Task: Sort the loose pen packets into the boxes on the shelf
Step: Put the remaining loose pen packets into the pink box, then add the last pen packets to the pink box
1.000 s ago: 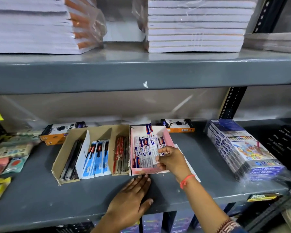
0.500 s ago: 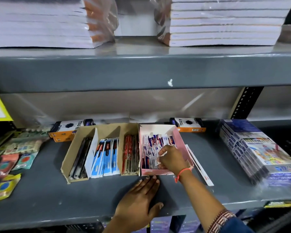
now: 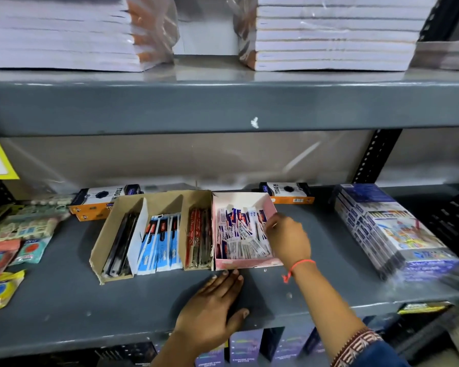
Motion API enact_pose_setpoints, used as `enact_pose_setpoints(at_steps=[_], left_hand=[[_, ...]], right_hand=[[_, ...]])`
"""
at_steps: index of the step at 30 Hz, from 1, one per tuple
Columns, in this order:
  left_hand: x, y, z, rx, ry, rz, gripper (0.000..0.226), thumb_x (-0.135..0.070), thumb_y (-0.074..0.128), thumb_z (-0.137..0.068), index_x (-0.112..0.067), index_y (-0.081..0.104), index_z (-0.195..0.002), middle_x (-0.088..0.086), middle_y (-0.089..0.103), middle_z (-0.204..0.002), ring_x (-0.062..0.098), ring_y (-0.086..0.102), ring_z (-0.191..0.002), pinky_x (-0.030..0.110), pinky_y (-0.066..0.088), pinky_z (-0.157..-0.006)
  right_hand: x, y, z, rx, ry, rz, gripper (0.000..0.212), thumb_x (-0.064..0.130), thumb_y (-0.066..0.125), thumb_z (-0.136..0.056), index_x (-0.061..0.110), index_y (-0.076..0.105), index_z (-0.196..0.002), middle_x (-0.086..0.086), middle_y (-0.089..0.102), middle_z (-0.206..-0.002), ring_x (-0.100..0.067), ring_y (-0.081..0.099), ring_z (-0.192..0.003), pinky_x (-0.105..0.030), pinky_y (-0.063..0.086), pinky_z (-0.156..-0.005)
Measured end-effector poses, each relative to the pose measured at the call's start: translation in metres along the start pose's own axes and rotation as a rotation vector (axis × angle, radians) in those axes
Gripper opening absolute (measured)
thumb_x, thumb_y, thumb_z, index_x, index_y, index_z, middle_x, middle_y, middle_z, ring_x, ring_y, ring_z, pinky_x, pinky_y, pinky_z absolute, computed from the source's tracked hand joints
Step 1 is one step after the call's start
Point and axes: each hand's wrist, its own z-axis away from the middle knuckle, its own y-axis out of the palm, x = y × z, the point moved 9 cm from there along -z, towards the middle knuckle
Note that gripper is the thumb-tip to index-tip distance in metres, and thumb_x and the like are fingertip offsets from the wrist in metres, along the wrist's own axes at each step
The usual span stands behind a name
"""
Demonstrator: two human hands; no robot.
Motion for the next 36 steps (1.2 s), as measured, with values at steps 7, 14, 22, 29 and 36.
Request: enact_pose_setpoints(at_steps=[7, 14, 22, 29, 36], left_hand=[[-0.002, 0.003, 0.0, 0.039, -0.017, -0.051, 0.077, -0.067, -0.002, -0.08, -0.026, -0.007, -0.145, -0.014, -0.021, -0.144, 0.009, -0.022, -0.135, 0.026, -0.023, -0.108], [-0.002, 0.004, 0.001, 0.043, -0.024, -0.048, 0.079, -0.071, -0.005, -0.078, -0.024, -0.014, -0.141, -0.015, -0.022, -0.144, 0.007, -0.026, -0.132, 0.019, -0.025, -0.106], [-0.002, 0.004, 0.001, 0.003, -0.013, -0.076, 0.076, -0.069, -0.005, -0.077, -0.025, -0.018, -0.138, -0.016, -0.022, -0.144, 0.006, -0.025, -0.133, 0.027, -0.021, -0.109], [-0.015, -0.012, 0.005, 0.049, -0.028, -0.082, 0.058, -0.058, 0.031, -0.084, -0.024, 0.062, -0.119, -0.009, 0.06, -0.124, 0.006, 0.055, -0.114, 0.024, 0.014, -0.102], [-0.017, -0.02, 0.007, -0.053, 0.015, -0.198, 0.057, -0.063, 0.049, -0.075, -0.027, 0.063, -0.117, -0.012, 0.061, -0.122, 0.005, 0.056, -0.112, 0.021, 0.009, -0.104]], right_hand=[[-0.099, -0.007, 0.0, 0.105, 0.241, 0.057, 0.033, 0.013, 0.06, -0.082, 0.0, 0.056, -0.112, -0.026, 0.061, -0.117, -0.04, 0.057, -0.11, -0.04, 0.047, -0.092], [-0.122, 0.001, -0.001, 0.145, 0.343, -0.11, 0.021, 0.007, 0.069, -0.076, -0.001, 0.068, -0.095, -0.022, 0.07, -0.101, -0.037, 0.063, -0.098, -0.035, 0.05, -0.082], [-0.136, -0.013, 0.009, 0.076, 0.524, -0.986, 0.027, -0.012, 0.066, -0.075, 0.01, 0.058, -0.062, 0.006, 0.06, -0.033, -0.005, 0.052, -0.031, -0.014, 0.038, -0.04], [-0.074, -0.021, 0.017, 0.321, 0.328, -1.272, 0.02, -0.01, 0.057, -0.082, 0.007, 0.065, -0.075, 0.003, 0.072, -0.052, -0.005, 0.064, -0.045, -0.014, 0.051, -0.044], [-0.039, -0.015, 0.031, 0.436, 0.201, -1.296, 0.021, -0.007, 0.058, -0.082, 0.009, 0.068, -0.073, -0.001, 0.074, -0.06, -0.009, 0.066, -0.052, -0.016, 0.054, -0.048]])
